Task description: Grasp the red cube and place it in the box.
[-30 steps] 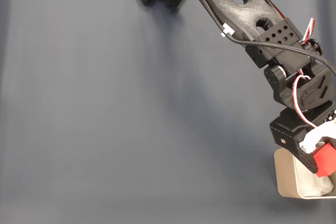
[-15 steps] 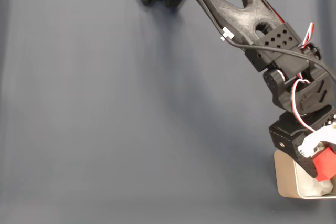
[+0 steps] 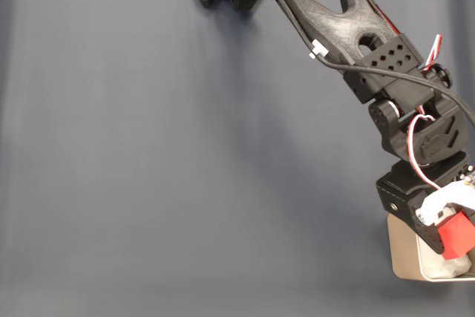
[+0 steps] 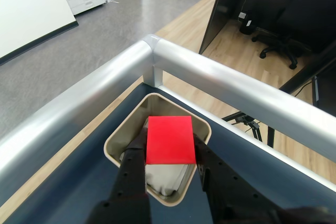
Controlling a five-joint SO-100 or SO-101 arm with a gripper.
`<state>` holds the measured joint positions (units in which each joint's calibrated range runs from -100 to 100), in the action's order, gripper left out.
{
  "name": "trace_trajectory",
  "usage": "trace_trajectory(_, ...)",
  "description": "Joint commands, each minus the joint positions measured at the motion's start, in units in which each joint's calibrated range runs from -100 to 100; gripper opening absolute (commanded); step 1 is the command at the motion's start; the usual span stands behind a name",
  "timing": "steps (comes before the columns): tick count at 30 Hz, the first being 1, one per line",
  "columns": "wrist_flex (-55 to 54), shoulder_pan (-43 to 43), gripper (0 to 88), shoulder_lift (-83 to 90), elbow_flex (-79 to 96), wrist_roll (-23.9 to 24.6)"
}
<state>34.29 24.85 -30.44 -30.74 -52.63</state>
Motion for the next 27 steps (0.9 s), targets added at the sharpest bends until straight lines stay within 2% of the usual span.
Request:
trace_trajectory(1, -1.2, -0.6, 0.0, 1.0, -3.6, 0.3)
trace_trajectory(6, -1.2, -0.6, 0.7, 1.0, -3.5, 0.3)
trace_trajectory(12, -0.9, -0.5, 7.2, 1.0, -3.4, 0.8)
trace_trajectory(14, -0.9, -0.5, 11.9, 1.0, -3.3, 0.9)
trace_trajectory(18, -0.8, -0.6, 27.6, 1.0, -3.1, 1.5)
trace_trajectory(24, -0.9, -0.7, 36.7, 1.3, -3.7, 1.3)
trace_trajectory(27, -1.0, -0.7, 38.5, 1.2, -3.9, 0.8)
